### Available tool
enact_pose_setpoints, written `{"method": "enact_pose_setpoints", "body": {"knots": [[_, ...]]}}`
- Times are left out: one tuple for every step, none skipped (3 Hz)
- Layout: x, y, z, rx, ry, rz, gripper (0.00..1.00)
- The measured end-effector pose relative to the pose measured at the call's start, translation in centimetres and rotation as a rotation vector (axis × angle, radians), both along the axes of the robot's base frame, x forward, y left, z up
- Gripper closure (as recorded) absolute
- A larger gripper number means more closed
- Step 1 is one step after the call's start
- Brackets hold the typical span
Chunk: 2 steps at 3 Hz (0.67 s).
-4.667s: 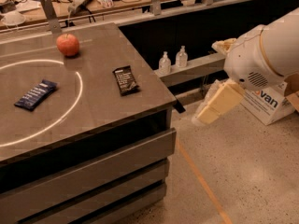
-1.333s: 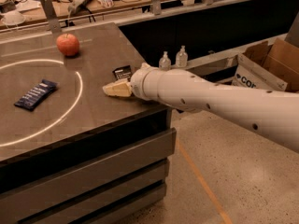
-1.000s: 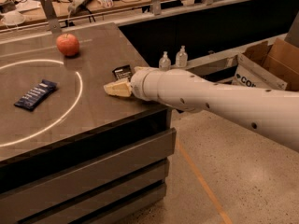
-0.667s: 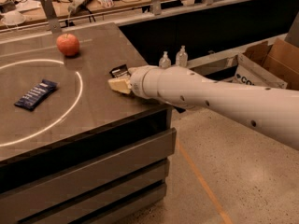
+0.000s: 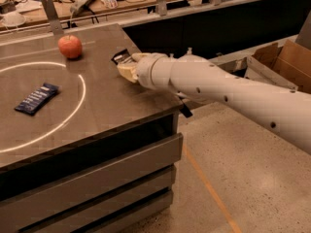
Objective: Pick rxbar chocolate
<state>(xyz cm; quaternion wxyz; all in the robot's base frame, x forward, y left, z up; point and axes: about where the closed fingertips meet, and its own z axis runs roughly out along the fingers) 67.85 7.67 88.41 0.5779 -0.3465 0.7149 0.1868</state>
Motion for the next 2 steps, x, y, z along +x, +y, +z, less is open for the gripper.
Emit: {"method": "enact_pose_setpoints", "body": {"knots": [[0.4,-0.8,3.2,0.001,-0.107,0.094,1.0],[-0.9,1.8,8.0,0.009,-0.199,0.198,1.0]]}}
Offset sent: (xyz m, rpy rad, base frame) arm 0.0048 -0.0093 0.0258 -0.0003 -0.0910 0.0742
